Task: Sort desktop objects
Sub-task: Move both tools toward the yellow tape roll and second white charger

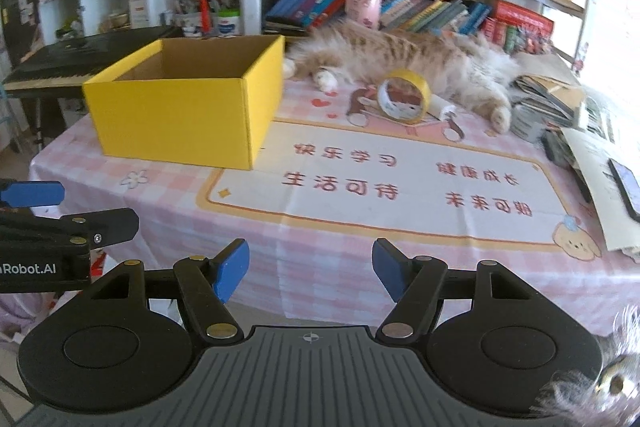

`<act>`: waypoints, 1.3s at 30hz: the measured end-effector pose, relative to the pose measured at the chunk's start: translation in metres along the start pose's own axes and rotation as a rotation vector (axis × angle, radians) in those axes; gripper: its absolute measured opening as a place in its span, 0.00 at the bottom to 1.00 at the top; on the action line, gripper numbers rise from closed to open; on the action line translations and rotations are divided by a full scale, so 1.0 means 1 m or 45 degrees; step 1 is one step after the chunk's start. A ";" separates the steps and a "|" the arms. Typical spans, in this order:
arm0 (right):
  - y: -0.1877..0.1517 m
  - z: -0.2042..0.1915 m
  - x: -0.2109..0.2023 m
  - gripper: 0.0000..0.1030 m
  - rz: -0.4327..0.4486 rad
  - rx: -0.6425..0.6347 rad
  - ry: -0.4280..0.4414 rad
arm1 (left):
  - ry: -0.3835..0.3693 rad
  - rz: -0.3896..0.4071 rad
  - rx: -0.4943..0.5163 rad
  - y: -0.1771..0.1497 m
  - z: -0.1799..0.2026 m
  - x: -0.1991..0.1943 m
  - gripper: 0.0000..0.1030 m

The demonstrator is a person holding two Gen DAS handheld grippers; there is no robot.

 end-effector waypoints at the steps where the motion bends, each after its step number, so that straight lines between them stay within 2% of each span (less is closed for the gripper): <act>1: 0.000 0.003 0.001 0.64 -0.005 0.009 -0.008 | -0.009 -0.004 0.009 0.001 0.002 0.002 0.89; 24: 0.013 0.045 0.026 0.65 -0.032 0.040 -0.099 | -0.123 -0.023 0.120 0.030 0.045 0.049 0.89; 39: 0.041 0.094 0.079 0.65 -0.076 0.043 -0.074 | -0.097 -0.065 0.113 0.063 0.076 0.110 0.89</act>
Point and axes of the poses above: each gripper's, at about its wrist camera, not at the fingertips, and x roughly the way its jaws point, z to its right, y to its top, the point moved 9 cm from there along x, roughly the way its jaws point, and after that the axes turned 7 degrees about -y, right-handed, at the moved point
